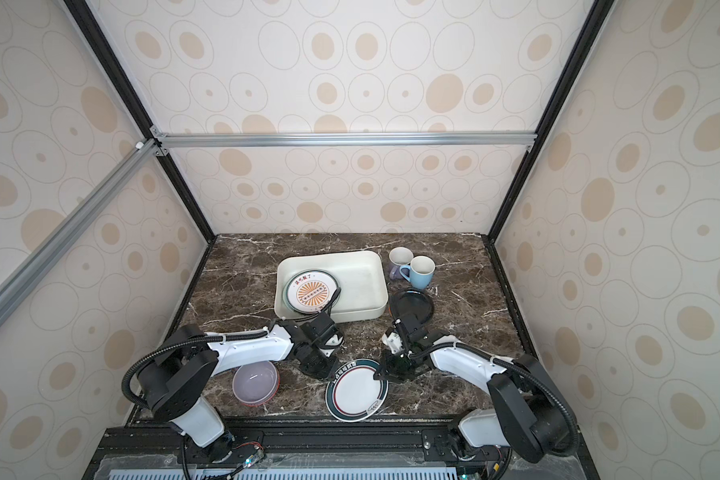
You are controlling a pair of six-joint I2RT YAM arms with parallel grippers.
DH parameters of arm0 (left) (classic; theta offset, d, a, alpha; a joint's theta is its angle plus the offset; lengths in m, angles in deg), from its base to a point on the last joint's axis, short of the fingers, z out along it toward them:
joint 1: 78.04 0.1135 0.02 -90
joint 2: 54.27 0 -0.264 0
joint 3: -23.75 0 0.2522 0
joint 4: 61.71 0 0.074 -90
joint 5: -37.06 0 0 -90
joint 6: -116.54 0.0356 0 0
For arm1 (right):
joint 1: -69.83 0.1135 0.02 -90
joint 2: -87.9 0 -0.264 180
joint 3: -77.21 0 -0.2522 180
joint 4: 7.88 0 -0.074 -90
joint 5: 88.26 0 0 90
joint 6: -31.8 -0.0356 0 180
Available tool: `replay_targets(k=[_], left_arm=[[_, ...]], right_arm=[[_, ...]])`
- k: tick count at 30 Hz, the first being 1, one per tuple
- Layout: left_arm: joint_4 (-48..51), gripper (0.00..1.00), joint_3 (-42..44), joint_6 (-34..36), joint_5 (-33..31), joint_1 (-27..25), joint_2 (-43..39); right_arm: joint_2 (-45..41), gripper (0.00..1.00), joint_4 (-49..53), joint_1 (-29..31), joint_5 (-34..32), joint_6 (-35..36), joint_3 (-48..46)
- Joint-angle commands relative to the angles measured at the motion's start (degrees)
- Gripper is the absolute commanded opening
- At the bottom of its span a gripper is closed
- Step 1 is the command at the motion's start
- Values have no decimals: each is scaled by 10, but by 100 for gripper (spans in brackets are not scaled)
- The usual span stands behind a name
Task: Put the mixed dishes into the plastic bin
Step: 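Carry the green-rimmed plate into the bin with the right gripper while the left withdraws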
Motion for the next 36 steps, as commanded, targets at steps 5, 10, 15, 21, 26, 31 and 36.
replay_targets(k=[5, 10, 15, 21, 26, 31, 36], left_arm=[[72, 42, -112, 49, -55, 4, 35], [154, 70, -210, 69, -88, 60, 2], [219, 98, -326, 93, -102, 135, -40], [249, 99, -431, 97, -151, 226, -50], [217, 99, -414, 77, -166, 312, -85], [191, 99, -340, 72, -125, 397, -121], [177, 99, -272, 73, -123, 453, -158]], right_arm=[[2, 2, 117, -3, -37, 35, 63], [4, 3, 189, -13, -40, 67, 141], [32, 3, 253, -24, -40, 100, 251], [137, 3, 298, -27, -43, 138, 433], [245, 2, 290, -35, -25, 144, 582], [375, 3, 273, -40, -14, 142, 734], [481, 3, 170, -41, -10, 101, 793]])
